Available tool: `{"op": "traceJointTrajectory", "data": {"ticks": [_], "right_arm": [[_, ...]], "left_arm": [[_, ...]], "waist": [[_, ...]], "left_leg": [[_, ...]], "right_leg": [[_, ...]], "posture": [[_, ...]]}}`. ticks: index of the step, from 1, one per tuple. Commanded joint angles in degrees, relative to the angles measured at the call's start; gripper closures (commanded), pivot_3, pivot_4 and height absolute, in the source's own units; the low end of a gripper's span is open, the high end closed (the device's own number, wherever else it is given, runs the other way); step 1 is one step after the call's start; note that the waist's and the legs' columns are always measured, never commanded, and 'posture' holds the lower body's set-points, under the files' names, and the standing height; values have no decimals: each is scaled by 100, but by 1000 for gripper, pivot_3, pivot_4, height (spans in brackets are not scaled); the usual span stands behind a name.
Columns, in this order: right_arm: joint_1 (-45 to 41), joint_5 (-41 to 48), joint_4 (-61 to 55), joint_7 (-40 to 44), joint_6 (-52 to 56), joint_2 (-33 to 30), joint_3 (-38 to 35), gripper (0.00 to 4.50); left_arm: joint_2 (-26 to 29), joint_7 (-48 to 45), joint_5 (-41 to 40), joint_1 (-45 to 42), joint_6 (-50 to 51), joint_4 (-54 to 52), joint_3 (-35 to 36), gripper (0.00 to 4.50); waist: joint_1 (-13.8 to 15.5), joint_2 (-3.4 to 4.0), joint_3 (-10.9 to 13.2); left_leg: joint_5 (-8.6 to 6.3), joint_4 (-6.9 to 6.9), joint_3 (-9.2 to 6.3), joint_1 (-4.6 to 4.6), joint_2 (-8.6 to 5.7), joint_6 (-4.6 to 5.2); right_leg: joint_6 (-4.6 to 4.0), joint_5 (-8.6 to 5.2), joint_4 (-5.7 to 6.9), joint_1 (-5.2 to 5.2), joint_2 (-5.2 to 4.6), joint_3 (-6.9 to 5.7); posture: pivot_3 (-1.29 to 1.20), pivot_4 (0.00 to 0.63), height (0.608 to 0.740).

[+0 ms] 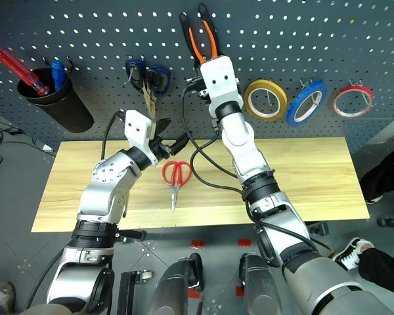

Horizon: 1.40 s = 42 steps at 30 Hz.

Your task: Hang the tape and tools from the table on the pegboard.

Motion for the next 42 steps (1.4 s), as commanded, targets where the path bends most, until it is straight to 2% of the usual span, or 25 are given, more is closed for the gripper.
{"op": "traceJointTrajectory", "data": {"ticks": [1, 3, 4, 7, 8, 10, 13, 17, 22, 25, 31, 38, 42], "right_arm": [[236, 161, -445, 174, 454, -19, -59, 810], [378, 177, -671, 279, 677, -58, -17, 141], [464, 176, -826, 331, 805, -86, 0, 7], [750, 200, -1363, 520, 1177, -156, 45, 7], [940, 226, -1712, 627, 1395, -190, 74, 0], [1376, 305, -2500, 897, 1847, -249, 176, 0], [1931, 559, -3560, 1429, 2514, -330, 389, 0], [2954, 1459, -5442, 2546, 3789, -799, 835, 0], [3746, 2371, -6533, 3137, 5348, -1369, 1024, 0], [3988, 2658, -6869, 3444, 5782, -1755, 1212, 0], [3976, 3082, -6976, 3678, 6231, -1999, 1223, 0], [3910, 3341, -6951, 3817, 6341, -2202, 1145, 0], [3820, 3448, -6903, 3871, 6378, -2325, 1064, 0]], "left_arm": [[-47, 69, 78, 117, 12, -63, -48, 749], [-85, 109, 79, 178, 54, -72, -53, 749], [-107, 132, 74, 209, 105, -100, -54, 749], [-150, 248, 123, 284, 207, -156, -53, 749], [-167, 299, 127, 318, 277, -187, -44, 382], [-186, 396, 106, 405, 504, -286, -23, 38], [-179, 637, 152, 574, 931, -532, -8, 38], [-117, 1096, 205, 988, 2270, -1112, -15, 38], [-179, 1495, 283, 1166, 3289, -1271, -32, 38], [-361, 1798, 261, 1230, 3755, -1272, 57, 38], [-654, 2205, 264, 1344, 4479, -1287, 111, 38], [-870, 2383, 417, 1099, 4499, -468, -2, 38], [-1162, 2614, 357, 924, 4662, 19, 275, 38]], "waist": [[-2, 0, 0], [-4, 0, 0], [-4, 0, 0], [-9, 0, 0], [-10, -1, -1], [-13, -2, -1], [-27, -2, -2], [-48, -2, -1], [-51, -3, -2], [-42, -3, -2], [-48, -5, -1], [-11, -7, -2], [-6, -9, -6]], "left_leg": [[0, 0, 1, 0, 0, 0], [0, -2, 1, -1, 0, 0], [0, -2, 1, -1, 0, 0], [0, -2, 0, -2, 0, 0], [0, -2, 1, -2, 0, 0], [0, -3, -2, -2, 0, -1], [-1, -6, -1, -3, 0, -1], [-2, -8, -4, -2, 0, -1], [-2, 2, -16, -1, 0, 0], [-2, 2, -20, 1, -2, 0], [-3, -2, -20, 1, 0, 0], [-3, 0, -19, 1, -5, 1], [-3, 1, -20, 11, -6, 1]], "right_leg": [[0, 0, 0, 0, 0, 0], [0, 0, -1, 0, -1, 0], [0, 0, -1, 0, -1, -1], [0, 0, -2, -1, -1, -1], [0, 0, -1, -2, 0, -1], [0, 0, -2, -1, 0, -1], [1, 0, -5, -1, 0, 0], [1, -1, -6, -2, 0, 1], [2, -1, 1, 6, 2, -5], [2, -1, 0, 11, 1, -6], [2, -1, -1, 8, 2, -6], [3, -1, -4, 10, -1, -7], [3, -1, -3, 22, -2, -6]], "posture": [[-121, 348, 740], [-132, 341, 740], [-132, 341, 740], [-143, 331, 740], [-143, 331, 740], [-156, 330, 740], [-166, 333, 740], [-175, 340, 740], [-177, 347, 740], [-180, 351, 740], [-181, 352, 740], [-176, 354, 740], [-184, 354, 740]]}}
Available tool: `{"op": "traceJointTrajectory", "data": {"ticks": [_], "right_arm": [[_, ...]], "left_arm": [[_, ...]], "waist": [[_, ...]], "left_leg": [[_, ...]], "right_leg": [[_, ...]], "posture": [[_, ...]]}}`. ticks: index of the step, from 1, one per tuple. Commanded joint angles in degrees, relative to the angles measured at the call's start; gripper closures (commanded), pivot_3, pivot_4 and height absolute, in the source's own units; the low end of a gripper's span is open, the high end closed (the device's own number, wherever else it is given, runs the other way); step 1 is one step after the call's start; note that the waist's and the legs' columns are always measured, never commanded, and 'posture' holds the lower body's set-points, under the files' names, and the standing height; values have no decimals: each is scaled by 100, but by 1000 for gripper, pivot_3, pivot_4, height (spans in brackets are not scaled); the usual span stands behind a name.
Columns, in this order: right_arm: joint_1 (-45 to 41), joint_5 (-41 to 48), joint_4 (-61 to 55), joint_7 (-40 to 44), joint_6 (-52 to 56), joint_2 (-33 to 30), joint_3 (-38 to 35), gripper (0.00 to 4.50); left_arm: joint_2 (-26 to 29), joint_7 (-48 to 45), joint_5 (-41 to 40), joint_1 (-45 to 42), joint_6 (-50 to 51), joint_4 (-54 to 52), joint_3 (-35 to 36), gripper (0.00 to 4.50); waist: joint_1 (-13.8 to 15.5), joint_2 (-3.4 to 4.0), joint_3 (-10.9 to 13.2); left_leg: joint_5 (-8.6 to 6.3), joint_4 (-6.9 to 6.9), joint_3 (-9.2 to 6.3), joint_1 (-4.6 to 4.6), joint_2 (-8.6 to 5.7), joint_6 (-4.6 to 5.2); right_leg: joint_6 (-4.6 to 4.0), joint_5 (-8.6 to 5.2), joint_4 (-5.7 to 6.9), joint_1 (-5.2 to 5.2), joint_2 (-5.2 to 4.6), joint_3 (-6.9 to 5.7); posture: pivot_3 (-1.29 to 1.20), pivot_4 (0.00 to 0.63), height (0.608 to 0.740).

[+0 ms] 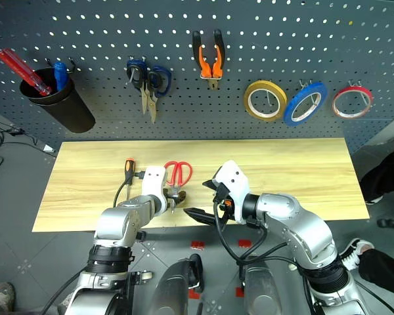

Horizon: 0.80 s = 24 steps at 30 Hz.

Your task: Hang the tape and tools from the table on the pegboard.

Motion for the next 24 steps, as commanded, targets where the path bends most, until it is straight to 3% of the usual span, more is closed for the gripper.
{"op": "traceJointTrajectory", "data": {"ticks": [1, 2, 5, 17, 18, 24], "right_arm": [[-105, 283, -194, 110, 71, -55, -180, 0], [-122, 361, -202, 112, 133, -56, -226, 0], [-178, 693, -235, 175, 364, -118, -404, 0], [-273, 827, -100, 184, 379, -398, -507, 0], [-267, 830, -109, 175, 382, -397, -510, 0], [-155, 844, -213, 137, 368, -410, -509, 0]], "left_arm": [[-196, 174, -50, 55, 237, 562, 253, 38], [-212, 209, -47, 22, 261, 628, 322, 38], [-178, 161, -88, -16, 366, 727, 419, 597], [-128, 42, -169, 47, 500, 638, 525, 4313], [-123, 34, -172, 63, 511, 616, 517, 4489], [-46, 59, -66, 172, 379, 436, 388, 4489]], "waist": [[0, 0, -2], [-1, 0, -3], [-5, 1, -5], [-9, 1, -7], [-8, 1, -8], [-8, 1, -8]], "left_leg": [[0, 0, 0, 2, 0, 0], [0, 0, 0, 4, 0, 0], [0, -2, -1, 10, 1, 0], [-1, -3, 2, 11, 0, -1], [0, -3, 2, 11, 0, -1], [-1, -5, 3, 10, -1, -1]], "right_leg": [[0, 0, 0, 2, 0, 0], [0, 0, 0, 4, 0, 0], [0, 0, 2, 8, 1, 0], [1, 0, -1, 9, -1, 1], [0, 0, 0, 9, -1, 1], [1, 0, -2, 8, -2, 2]], "posture": [[-189, 354, 740], [-189, 354, 740], [-196, 353, 740], [-201, 348, 740], [-201, 348, 740], [-204, 346, 740]]}}
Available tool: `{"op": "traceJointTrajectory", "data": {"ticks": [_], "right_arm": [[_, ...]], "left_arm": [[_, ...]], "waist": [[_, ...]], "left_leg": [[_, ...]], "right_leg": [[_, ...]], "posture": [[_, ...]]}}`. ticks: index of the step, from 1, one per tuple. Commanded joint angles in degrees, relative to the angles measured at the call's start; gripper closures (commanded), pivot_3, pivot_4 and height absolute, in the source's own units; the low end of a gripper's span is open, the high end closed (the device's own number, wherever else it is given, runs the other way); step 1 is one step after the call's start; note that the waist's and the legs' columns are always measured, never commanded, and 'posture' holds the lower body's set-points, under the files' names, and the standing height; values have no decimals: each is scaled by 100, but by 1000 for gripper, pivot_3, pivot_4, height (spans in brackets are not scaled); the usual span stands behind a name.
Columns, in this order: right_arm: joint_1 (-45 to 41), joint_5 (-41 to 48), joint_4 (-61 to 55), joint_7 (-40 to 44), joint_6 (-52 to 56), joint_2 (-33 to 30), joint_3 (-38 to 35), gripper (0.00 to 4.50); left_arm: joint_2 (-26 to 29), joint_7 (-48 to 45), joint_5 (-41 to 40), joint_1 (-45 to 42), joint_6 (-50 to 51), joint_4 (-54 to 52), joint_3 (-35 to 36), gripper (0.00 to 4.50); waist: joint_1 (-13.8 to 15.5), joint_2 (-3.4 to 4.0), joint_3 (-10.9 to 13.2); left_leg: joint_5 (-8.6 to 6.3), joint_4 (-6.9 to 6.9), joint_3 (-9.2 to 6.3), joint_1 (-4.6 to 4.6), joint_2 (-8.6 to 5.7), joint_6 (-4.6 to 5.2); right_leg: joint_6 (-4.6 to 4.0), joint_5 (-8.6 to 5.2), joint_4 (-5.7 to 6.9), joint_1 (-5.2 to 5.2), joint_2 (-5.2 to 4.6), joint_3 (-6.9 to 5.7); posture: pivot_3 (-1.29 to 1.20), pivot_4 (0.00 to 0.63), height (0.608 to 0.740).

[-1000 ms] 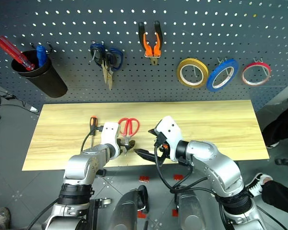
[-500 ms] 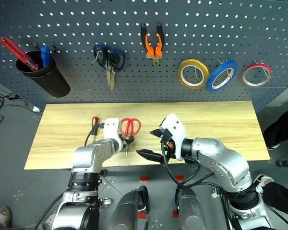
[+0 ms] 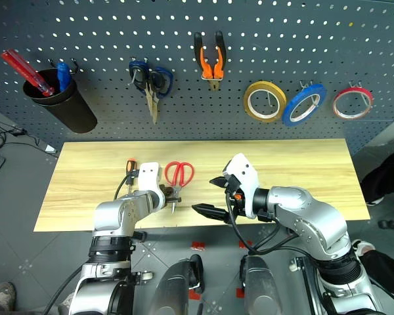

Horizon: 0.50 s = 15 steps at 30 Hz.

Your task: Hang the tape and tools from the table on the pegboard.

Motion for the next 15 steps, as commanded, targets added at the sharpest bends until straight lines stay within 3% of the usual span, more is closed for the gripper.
{"op": "traceJointTrajectory", "data": {"ticks": [1, 4, 10, 15], "right_arm": [[62, 158, -257, 13, -47, -30, -99, 0], [92, 159, -283, 11, -45, -49, -106, 0], [117, 190, -328, 71, -72, -101, -133, 0], [236, 407, -440, 182, 0, -209, -253, 0]], "left_arm": [[-31, 130, 108, 294, 46, 152, -67, 4489], [-70, 162, 71, 343, -76, 30, 9, 3942], [-83, 426, 221, 457, -579, -320, 33, 2177], [-167, 681, 251, 751, -1039, -1280, 130, 2177]], "waist": [[0, 0, 0], [0, 0, 0], [-39, -1, 1], [-45, -12, 7]], "left_leg": [[0, -3, 0, 0, 0, 0], [0, -3, -1, 0, 1, 0], [0, -4, -1, 0, 3, 0], [-1, -8, 0, -17, 3, -1]], "right_leg": [[0, 0, -2, 0, 0, 0], [0, 0, -1, 0, 0, 0], [0, 0, -1, -2, 1, -1], [0, 0, -7, -17, 0, 0]], "posture": [[-204, 346, 740], [-202, 348, 740], [-204, 349, 740], [-207, 350, 740]]}}
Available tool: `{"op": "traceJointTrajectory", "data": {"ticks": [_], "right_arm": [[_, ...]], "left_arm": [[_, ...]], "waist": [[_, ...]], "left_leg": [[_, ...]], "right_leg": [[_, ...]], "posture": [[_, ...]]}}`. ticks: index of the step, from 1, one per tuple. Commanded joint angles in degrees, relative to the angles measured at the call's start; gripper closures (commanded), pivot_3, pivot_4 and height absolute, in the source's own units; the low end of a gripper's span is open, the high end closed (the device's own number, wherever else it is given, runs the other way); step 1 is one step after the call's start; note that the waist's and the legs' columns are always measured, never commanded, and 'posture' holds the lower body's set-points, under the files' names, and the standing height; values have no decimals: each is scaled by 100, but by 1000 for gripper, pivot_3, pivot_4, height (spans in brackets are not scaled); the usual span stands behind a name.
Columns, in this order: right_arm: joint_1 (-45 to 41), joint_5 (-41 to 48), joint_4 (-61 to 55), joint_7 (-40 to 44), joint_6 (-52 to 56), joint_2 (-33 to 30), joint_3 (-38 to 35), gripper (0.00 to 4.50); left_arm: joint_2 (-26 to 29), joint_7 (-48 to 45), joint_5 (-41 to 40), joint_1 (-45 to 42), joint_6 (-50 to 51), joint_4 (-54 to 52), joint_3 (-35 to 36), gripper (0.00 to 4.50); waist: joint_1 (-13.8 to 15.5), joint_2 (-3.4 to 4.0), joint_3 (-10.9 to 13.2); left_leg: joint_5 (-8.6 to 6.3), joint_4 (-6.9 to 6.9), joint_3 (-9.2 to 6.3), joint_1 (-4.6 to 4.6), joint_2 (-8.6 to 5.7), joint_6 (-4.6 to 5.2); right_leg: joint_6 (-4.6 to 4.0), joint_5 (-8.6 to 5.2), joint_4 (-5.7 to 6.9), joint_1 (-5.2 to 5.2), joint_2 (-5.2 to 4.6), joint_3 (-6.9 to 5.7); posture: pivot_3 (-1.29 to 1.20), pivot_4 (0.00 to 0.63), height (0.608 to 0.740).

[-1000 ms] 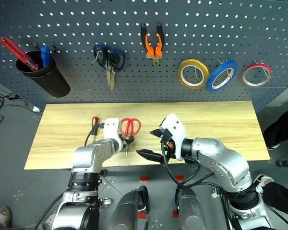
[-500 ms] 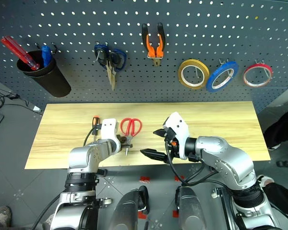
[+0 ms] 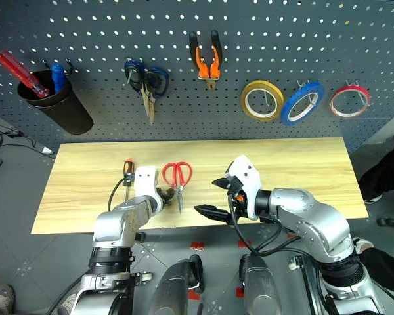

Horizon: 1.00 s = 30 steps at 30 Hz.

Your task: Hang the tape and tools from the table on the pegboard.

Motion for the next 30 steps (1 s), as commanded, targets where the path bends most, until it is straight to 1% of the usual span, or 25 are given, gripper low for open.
{"op": "traceJointTrajectory", "data": {"ticks": [1, 4, 6, 8, 12, 15, 21, 26, 30], "right_arm": [[138, 352, -336, 152, 22, -94, -183, 0], [181, 454, -351, 156, 29, -151, -211, 0], [183, 498, -341, 142, 22, -178, -210, 0], [174, 530, -330, 136, 26, -199, -211, 0], [145, 687, -278, 190, 140, -284, -272, 0], [138, 702, -259, 336, 108, -480, -215, 0], [28, -169, 13, 287, -475, -850, 184, 0], [28, -253, 126, 287, -507, -795, 173, 0], [-53, -59, 224, 299, -312, -696, 1, 0]], "left_arm": [[-107, 117, 23, 228, -416, -887, 50, 2177], [-298, -85, -220, 272, -472, -1143, -24, 2177], [-522, -98, -415, 222, -347, -1151, 51, 2177], [-619, -31, -466, 182, -136, -1083, 65, 2177], [-514, 86, -285, 151, 545, -788, -196, 2177], [-475, 86, -259, 79, 776, -660, -289, 2177], [-550, 193, -228, -139, 1100, -335, -313, 2177], [-680, 324, -190, -180, 1441, -157, -228, 2177], [-708, 430, -125, -277, 1586, 5, -174, 2177]], "waist": [[5, -14, 8], [28, -19, 10], [43, -19, 10], [45, -20, 11], [20, -23, 12], [9, -25, 13], [15, -25, 13], [19, -25, 13], [16, -26, 11]], "left_leg": [[0, 0, 0, -3, 0, 0], [0, -3, -1, -6, -1, 0], [-2, 1, -1, -6, -3, 3], [-6, 4, 0, -6, -4, 10], [-8, 1, 1, -6, -3, 11], [-8, 0, 2, -6, -3, 11], [-8, 3, 2, -7, -4, 11], [-7, 3, 3, -6, -4, 10], [-7, 5, 3, -4, -4, 10]], "right_leg": [[0, 0, -1, -2, 0, 0], [0, 0, -6, -2, -2, -3], [0, 0, -6, 2, -4, -3], [1, 0, -6, 2, -4, -2], [2, -2, -6, -2, 1, -1], [4, -2, -6, -3, 2, -1], [5, -3, -5, -3, 1, -1], [5, -3, -5, -3, 1, -1], [5, -3, -4, 1, 0, 0]], "posture": [[-207, 350, 740], [-193, 344, 740], [-193, 344, 740], [-193, 344, 740], [-197, 341, 740], [-206, 342, 740], [-211, 340, 740], [-218, 337, 740], [-221, 337, 740]]}}
